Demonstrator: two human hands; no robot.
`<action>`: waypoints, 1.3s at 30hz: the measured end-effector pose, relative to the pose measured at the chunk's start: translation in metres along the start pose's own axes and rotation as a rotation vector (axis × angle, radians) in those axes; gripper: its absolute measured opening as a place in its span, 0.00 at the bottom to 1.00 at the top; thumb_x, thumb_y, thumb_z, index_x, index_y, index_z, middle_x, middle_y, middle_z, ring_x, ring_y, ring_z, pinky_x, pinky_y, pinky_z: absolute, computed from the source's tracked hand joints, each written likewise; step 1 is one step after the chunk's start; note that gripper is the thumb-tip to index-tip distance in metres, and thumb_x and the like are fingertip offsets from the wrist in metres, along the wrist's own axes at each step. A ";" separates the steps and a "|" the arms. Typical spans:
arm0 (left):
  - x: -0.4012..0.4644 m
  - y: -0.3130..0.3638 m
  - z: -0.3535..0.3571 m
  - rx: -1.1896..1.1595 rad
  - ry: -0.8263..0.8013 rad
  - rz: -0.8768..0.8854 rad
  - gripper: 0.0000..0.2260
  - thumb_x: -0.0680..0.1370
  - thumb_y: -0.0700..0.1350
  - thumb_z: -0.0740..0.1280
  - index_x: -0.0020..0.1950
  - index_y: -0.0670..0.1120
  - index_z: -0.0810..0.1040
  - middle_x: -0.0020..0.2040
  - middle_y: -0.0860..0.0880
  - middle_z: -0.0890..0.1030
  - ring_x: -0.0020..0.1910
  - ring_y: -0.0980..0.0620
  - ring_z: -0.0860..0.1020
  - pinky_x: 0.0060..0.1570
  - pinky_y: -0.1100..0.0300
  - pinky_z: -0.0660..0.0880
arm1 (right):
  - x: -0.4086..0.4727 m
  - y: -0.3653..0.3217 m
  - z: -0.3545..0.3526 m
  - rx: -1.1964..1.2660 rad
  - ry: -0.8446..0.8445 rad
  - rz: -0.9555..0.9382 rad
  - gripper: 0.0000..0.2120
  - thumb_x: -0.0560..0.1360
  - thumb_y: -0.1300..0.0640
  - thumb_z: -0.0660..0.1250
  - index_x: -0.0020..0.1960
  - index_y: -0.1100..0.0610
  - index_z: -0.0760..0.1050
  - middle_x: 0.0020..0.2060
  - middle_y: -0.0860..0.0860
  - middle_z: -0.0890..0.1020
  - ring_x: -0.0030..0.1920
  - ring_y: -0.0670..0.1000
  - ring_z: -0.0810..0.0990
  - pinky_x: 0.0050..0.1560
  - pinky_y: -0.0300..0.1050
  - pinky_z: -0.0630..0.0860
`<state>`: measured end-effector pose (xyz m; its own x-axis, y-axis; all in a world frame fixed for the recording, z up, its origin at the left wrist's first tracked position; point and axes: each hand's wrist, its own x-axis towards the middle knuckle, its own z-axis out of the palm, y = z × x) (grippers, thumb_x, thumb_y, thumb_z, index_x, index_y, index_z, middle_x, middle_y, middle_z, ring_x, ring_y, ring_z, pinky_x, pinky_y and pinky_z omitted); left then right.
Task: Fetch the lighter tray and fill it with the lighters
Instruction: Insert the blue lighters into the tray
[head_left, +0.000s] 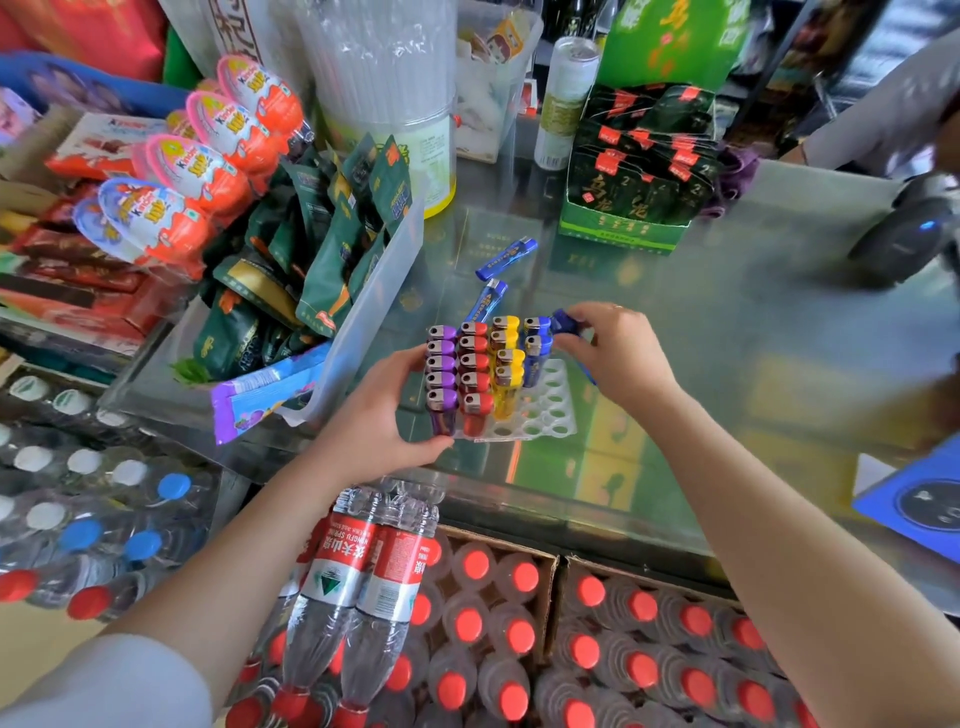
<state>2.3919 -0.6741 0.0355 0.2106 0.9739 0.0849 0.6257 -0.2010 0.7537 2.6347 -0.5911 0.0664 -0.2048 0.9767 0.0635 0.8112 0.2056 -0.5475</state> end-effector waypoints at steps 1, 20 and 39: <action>0.000 0.000 0.000 0.004 -0.001 0.002 0.34 0.64 0.46 0.76 0.63 0.58 0.61 0.57 0.69 0.64 0.57 0.77 0.62 0.53 0.81 0.56 | -0.009 -0.004 -0.002 0.173 0.073 0.037 0.04 0.72 0.57 0.67 0.46 0.57 0.77 0.39 0.52 0.79 0.31 0.49 0.72 0.35 0.40 0.71; -0.001 0.006 -0.001 -0.007 0.005 0.010 0.33 0.65 0.47 0.76 0.63 0.58 0.62 0.58 0.60 0.69 0.58 0.67 0.64 0.53 0.77 0.59 | -0.054 -0.020 0.009 0.202 0.124 -0.201 0.11 0.72 0.59 0.68 0.51 0.64 0.75 0.37 0.51 0.75 0.32 0.40 0.70 0.36 0.29 0.67; 0.002 0.000 0.001 -0.001 0.012 0.023 0.32 0.62 0.56 0.71 0.63 0.58 0.62 0.58 0.69 0.65 0.59 0.71 0.64 0.56 0.78 0.59 | -0.025 0.007 0.013 0.501 0.084 0.051 0.13 0.76 0.65 0.57 0.59 0.56 0.69 0.45 0.43 0.79 0.47 0.44 0.76 0.49 0.41 0.71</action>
<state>2.3933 -0.6727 0.0352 0.2160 0.9701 0.1104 0.6204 -0.2237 0.7517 2.6383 -0.6147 0.0498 -0.1099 0.9906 0.0816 0.4526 0.1230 -0.8832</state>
